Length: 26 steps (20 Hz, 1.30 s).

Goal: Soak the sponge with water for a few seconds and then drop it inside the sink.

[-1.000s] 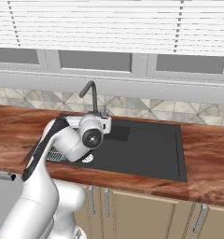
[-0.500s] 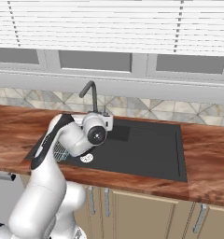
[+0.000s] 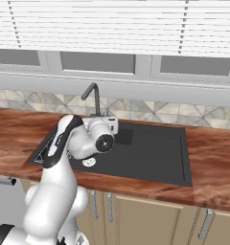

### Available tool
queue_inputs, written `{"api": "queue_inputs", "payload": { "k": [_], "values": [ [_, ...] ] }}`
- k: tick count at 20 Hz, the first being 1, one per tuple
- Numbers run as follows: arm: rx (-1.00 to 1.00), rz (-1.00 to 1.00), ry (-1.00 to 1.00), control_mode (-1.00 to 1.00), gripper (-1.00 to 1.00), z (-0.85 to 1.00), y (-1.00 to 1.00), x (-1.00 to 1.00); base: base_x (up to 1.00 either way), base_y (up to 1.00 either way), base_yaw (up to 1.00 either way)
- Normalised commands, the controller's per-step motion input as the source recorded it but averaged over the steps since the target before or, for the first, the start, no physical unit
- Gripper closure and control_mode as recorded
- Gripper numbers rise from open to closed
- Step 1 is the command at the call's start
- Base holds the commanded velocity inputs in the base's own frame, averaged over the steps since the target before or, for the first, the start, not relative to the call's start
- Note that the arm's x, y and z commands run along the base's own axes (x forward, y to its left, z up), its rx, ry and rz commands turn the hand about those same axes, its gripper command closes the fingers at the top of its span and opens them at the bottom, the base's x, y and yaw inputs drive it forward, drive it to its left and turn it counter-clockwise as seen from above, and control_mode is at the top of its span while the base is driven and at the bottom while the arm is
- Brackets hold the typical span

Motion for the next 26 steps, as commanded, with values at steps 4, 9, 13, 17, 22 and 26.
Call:
{"api": "queue_inputs", "payload": {
  "k": [4,9,13,17,22,26],
  "values": [
    [0.0,0.03,-0.04,-1.0,-1.0,0.0,0.0,0.01,0.0,0.0,0.0],
    [-0.01,0.04,0.0,-1.0,-1.0,0.0,0.0,0.0,0.0,0.0,0.0],
    [-0.01,0.03,0.0,-1.0,-1.0,0.0,0.0,0.04,0.0,0.0,0.0],
    [0.0,0.03,0.01,-1.0,-1.0,0.0,0.0,0.19,0.0,0.0,0.0],
    [0.0,0.04,0.0,-1.0,-1.0,-0.05,0.0,0.19,0.0,0.0,0.0],
    [0.0,0.03,0.0,-1.0,-1.0,-0.21,0.0,0.14,0.0,0.0,0.0]
  ]
}}
